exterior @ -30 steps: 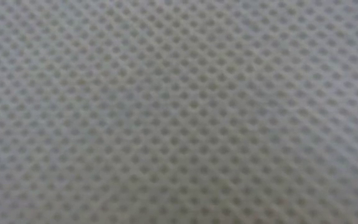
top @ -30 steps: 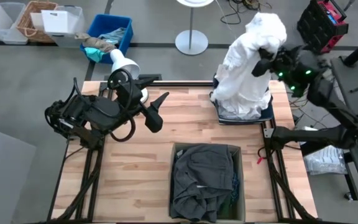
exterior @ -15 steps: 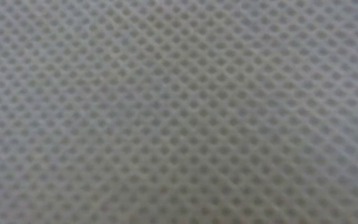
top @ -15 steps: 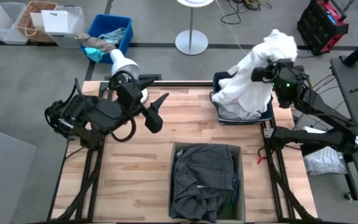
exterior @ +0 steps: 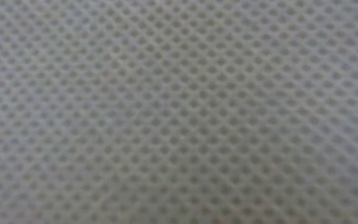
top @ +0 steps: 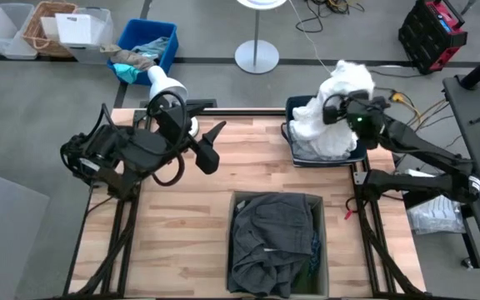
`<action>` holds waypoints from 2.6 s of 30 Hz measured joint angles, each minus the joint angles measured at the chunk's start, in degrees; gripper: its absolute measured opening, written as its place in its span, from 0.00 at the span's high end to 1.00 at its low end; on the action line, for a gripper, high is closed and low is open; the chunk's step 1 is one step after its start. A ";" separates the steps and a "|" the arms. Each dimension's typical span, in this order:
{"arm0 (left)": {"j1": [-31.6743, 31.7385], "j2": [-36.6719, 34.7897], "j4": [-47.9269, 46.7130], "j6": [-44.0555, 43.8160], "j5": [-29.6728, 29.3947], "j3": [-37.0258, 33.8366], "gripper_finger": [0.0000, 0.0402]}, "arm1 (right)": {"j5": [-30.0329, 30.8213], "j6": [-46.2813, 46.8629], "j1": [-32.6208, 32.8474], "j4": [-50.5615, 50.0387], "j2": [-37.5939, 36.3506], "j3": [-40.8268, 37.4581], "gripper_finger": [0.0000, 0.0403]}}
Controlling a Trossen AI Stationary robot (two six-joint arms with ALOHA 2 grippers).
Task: Sort clothes
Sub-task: Put the white blouse into the blue laundry organizer
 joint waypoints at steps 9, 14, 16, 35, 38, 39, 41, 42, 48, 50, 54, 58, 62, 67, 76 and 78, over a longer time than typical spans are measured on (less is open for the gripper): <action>0.45 0.00 0.00 -0.11 0.02 0.00 0.36 | -8.10 10.82 -0.01 0.31 3.17 -8.06 0.94; 0.45 0.00 -0.01 -0.13 0.04 0.00 0.36 | -11.19 13.63 -0.02 0.59 5.32 -10.51 0.94; 0.45 0.00 -0.02 -0.13 0.04 0.00 0.36 | -12.47 14.81 -0.02 0.60 6.47 -11.22 0.94; 0.45 0.07 -3.53 -4.08 0.17 0.00 0.36 | -25.42 20.78 -0.37 0.55 21.47 -12.34 0.94; 0.45 0.09 -4.43 -5.11 0.24 0.00 0.36 | -25.82 22.15 -0.39 0.36 22.94 -12.32 0.94; 0.45 0.09 -4.47 -5.37 0.24 0.00 0.36 | -26.27 22.27 -0.56 0.37 23.37 -12.32 0.94; 0.45 0.11 -4.69 -5.87 0.24 0.00 0.36 | -27.14 22.20 -0.91 0.34 24.27 -12.34 0.94; 0.45 0.11 -4.70 -5.92 0.24 0.00 0.36 | -27.25 22.03 -1.00 0.33 24.52 -12.34 0.94; 0.45 0.11 -5.23 -5.97 0.24 0.00 0.36 | -27.91 21.94 -1.14 -0.91 22.36 -11.76 0.83; 0.45 0.13 -5.59 -6.25 0.24 0.00 0.37 | -28.44 20.85 -1.14 -2.47 20.82 -10.53 0.74; 0.45 0.13 -5.57 -6.44 0.24 0.00 0.40 | -28.58 18.40 -1.53 -8.79 18.24 -6.32 0.59; 0.45 0.15 -5.55 -6.49 0.24 0.00 0.42 | -28.36 16.05 -1.52 -17.53 17.43 -1.54 0.48; 0.45 0.15 -5.55 -6.47 0.24 0.00 0.42 | -28.03 14.22 -1.51 -24.87 17.72 3.50 0.40; 0.45 0.15 -5.55 -6.44 0.22 0.00 0.42 | -28.96 13.61 -1.51 -32.44 18.81 9.77 0.34; 0.45 0.15 -5.55 -6.42 0.22 0.00 0.42 | -33.25 13.62 -1.49 -39.22 18.02 21.96 0.30; 0.45 0.15 -5.54 -6.44 0.22 0.00 0.42 | -33.02 14.02 -1.44 -36.24 17.08 22.58 0.33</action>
